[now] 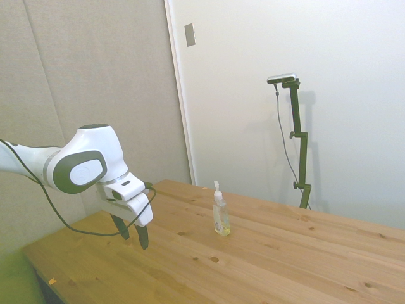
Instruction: Knock down the sanitizer
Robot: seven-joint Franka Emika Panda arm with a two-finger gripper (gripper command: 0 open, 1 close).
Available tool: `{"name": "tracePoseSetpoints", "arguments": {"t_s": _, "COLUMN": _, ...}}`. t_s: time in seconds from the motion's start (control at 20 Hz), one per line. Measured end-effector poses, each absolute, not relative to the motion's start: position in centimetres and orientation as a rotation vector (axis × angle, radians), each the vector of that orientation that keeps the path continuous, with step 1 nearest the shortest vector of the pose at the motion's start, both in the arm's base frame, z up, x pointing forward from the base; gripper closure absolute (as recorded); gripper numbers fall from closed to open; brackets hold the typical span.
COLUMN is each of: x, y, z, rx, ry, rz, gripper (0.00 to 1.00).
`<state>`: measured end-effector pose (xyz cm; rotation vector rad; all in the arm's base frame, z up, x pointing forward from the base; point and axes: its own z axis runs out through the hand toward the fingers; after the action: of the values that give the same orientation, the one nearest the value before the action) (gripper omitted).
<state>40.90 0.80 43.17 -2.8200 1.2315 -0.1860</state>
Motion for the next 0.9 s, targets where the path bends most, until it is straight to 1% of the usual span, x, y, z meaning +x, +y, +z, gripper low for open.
{"name": "tracePoseSetpoints", "arguments": {"t_s": 0.15, "x": 41.2, "y": 0.8, "z": 43.1, "rx": -2.818, "ry": 1.237, "rz": -0.184, "gripper": 0.00}}
{"name": "tracePoseSetpoints", "arguments": {"t_s": 0.25, "x": 42.5, "y": 0.7, "z": 43.3, "rx": -2.810, "ry": 1.250, "rz": -0.196, "gripper": 0.00}}
{"name": "tracePoseSetpoints", "arguments": {"t_s": 0.55, "x": 49.2, "y": -3.6, "z": 44.7, "rx": -2.749, "ry": 1.350, "rz": -0.271, "gripper": 0.00}}
{"name": "tracePoseSetpoints", "arguments": {"t_s": 0.6, "x": 50.2, "y": -4.5, "z": 45.1, "rx": -2.735, "ry": 1.368, "rz": -0.282, "gripper": 1.00}}
{"name": "tracePoseSetpoints", "arguments": {"t_s": 0.75, "x": 52.6, "y": -6.6, "z": 45.6, "rx": -2.705, "ry": 1.413, "rz": -0.300, "gripper": 1.00}}
{"name": "tracePoseSetpoints", "arguments": {"t_s": 0.9, "x": 54.3, "y": -7.8, "z": 45.2, "rx": -2.690, "ry": 1.446, "rz": -0.297, "gripper": 1.00}}
